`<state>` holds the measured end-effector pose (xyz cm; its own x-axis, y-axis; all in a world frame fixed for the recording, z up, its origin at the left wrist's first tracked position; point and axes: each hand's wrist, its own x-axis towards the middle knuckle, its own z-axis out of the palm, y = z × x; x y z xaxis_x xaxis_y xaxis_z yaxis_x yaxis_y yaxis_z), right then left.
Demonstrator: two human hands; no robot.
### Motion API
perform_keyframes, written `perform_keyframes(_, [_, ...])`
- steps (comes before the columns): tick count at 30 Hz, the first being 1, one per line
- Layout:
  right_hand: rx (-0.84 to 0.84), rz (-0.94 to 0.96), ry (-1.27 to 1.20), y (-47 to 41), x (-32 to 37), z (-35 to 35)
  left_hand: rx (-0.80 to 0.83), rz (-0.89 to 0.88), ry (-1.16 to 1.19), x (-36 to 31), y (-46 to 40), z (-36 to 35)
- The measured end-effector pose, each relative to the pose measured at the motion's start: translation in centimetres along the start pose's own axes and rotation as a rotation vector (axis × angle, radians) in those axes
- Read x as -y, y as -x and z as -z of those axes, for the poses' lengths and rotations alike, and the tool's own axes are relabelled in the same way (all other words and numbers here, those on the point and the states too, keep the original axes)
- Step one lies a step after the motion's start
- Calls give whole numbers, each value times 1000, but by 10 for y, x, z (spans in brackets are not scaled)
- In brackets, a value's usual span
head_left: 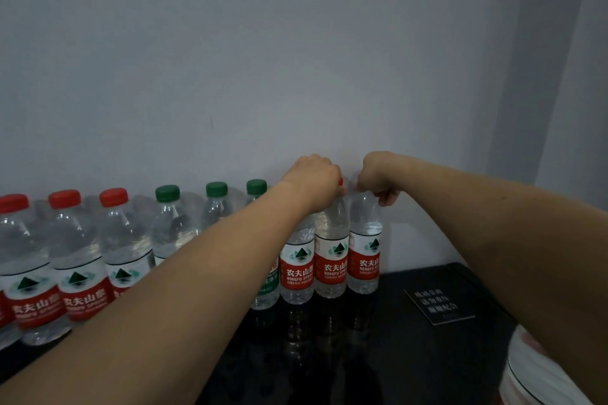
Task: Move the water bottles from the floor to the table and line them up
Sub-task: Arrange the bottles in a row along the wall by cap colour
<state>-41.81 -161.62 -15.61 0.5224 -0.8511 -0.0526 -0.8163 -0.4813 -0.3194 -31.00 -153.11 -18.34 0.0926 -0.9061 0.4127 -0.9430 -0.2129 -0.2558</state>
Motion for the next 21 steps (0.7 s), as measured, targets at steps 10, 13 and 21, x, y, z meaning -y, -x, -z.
perform_keyframes(10, [-20, -2, 25, 6, 1, -1, 13, 8, -2, -2, 5, 3])
perform_keyframes(13, [34, -29, 6, 7, 2, 2, 6, 11, -25, -3, 8, 3])
perform_keyframes(21, [87, -9, 11, 51, -15, 36, -196, 117, 88, -22, 49, 27])
